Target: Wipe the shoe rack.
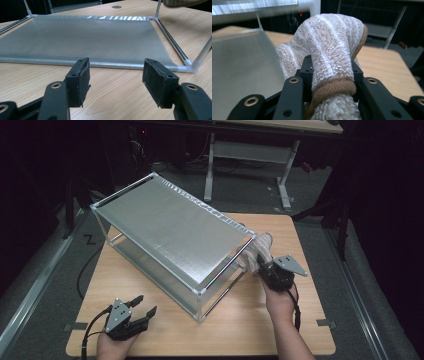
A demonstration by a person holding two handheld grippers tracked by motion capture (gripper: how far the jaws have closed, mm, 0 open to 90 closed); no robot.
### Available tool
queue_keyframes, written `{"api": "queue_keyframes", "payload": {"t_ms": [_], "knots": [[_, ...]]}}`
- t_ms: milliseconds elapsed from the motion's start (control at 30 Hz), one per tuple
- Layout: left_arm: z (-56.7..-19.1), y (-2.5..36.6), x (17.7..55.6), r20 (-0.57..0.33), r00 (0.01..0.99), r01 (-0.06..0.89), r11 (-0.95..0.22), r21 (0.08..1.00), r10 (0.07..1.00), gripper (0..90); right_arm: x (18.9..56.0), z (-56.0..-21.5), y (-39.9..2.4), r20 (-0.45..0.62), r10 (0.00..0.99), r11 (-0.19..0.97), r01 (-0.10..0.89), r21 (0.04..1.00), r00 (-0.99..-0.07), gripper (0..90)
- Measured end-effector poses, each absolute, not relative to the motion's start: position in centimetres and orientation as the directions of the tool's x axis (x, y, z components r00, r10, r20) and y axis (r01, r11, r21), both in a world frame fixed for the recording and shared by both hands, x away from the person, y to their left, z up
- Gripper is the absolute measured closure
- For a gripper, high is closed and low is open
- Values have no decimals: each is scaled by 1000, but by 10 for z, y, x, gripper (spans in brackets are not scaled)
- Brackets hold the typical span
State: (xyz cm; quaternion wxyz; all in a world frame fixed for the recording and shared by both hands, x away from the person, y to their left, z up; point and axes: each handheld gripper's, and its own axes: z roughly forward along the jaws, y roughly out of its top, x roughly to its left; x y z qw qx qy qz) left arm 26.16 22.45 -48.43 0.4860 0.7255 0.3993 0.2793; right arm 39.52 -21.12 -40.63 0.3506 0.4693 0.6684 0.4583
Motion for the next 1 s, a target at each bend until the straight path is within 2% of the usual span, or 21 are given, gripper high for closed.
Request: {"api": "queue_keyframes", "payload": {"t_ms": [133, 233, 700, 900, 1000], "knots": [[-484, 225, 261, 16, 526, 308, -207, 929, 851, 388, 392, -391, -212, -44, 950, 129, 262, 956, -308, 673], [-484, 225, 261, 18, 527, 307, -210, 928, 850, 389, 397, -394, -213, -48, 953, 136, 280, 950, -299, 674], [-484, 225, 262, 19, 526, 308, -211, 928, 850, 389, 404, -472, -214, -72, 952, 209, 461, 863, -297, 673], [-484, 225, 262, 21, 527, 307, -214, 927, 850, 389, 403, -486, -218, -82, 953, 226, 499, 837, -293, 674], [-484, 225, 262, 23, 526, 305, -214, 928, 850, 389, 404, -488, -229, -81, 963, 206, 508, 836, -257, 674]]}}
